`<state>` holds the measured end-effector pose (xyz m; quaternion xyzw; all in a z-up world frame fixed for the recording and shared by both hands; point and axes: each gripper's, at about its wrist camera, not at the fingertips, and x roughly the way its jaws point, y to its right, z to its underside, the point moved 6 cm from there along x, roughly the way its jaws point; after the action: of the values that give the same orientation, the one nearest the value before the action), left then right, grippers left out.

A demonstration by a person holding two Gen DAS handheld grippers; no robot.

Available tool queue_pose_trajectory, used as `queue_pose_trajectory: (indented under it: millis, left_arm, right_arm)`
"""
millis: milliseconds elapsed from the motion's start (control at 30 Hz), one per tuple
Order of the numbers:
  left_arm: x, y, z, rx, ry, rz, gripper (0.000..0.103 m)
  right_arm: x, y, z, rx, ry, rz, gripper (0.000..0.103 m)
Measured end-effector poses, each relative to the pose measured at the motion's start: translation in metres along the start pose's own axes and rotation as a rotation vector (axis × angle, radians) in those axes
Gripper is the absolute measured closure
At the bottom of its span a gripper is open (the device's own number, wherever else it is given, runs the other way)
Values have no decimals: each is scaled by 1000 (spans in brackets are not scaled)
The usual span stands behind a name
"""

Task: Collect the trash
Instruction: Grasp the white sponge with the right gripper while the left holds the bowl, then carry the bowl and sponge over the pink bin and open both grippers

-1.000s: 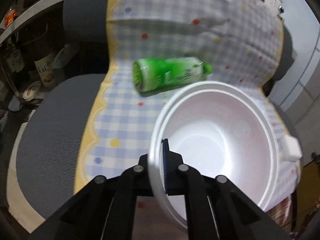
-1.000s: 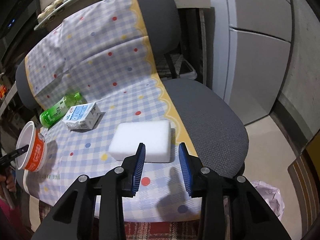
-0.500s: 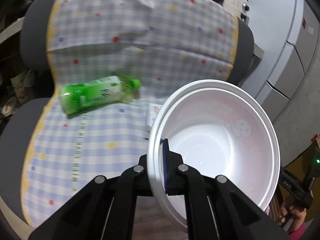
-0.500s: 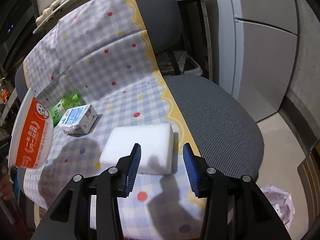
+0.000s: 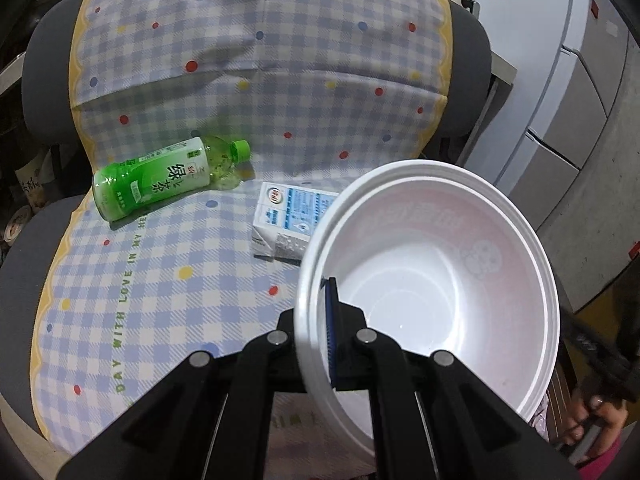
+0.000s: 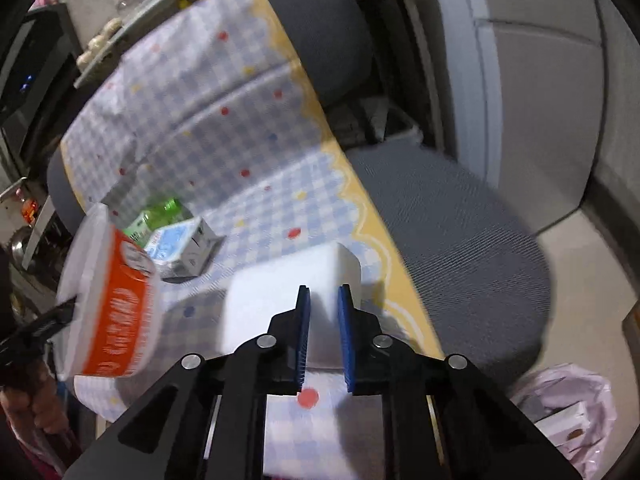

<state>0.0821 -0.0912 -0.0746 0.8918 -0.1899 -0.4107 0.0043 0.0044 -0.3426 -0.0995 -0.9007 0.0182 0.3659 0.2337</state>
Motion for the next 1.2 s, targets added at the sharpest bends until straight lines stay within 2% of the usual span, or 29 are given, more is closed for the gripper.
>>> queue_pose_trajectory:
  millis: [100,233,467,567,700,833,1067,1100,1133,1167,1200]
  left_arm:
    - [-4,14,5,18,6,19,100]
    - [-6,52,16,67,-3,85,100]
    - [2,155,57,262,-61,241,100]
    - [9,199,79,345,-96,289,100]
    - [18,252,110,437,-158,345,100]
    - [32,293,136,507,-215,367,100]
    - [48,356,160,617,-268,431,100]
    - [51,364,163,626,-277,445,95]
    - [54,373,167,637,-295,471,85]
    - [56,378,170,648,-304,472,52]
    - [58,380,171,658,-285,465,33]
  right_arm:
    - [-38,7,-2,-19,63,52,89]
    - [-88,32,6,-11,118,152,88]
    - [-176,101,41,92,208,359,88]
    - [-203,125,59,144,239,420,88]
    - [-231,155,74,202,276,477,88]
    - [-252,176,82,239,320,520,88]
    - [-285,207,89,306,391,565,88]
    - [-287,210,90,312,395,571,88]
    - [-289,214,92,318,398,580,88]
    - [-289,215,93,319,395,586,88]
    - [-288,217,94,318,388,591,88]
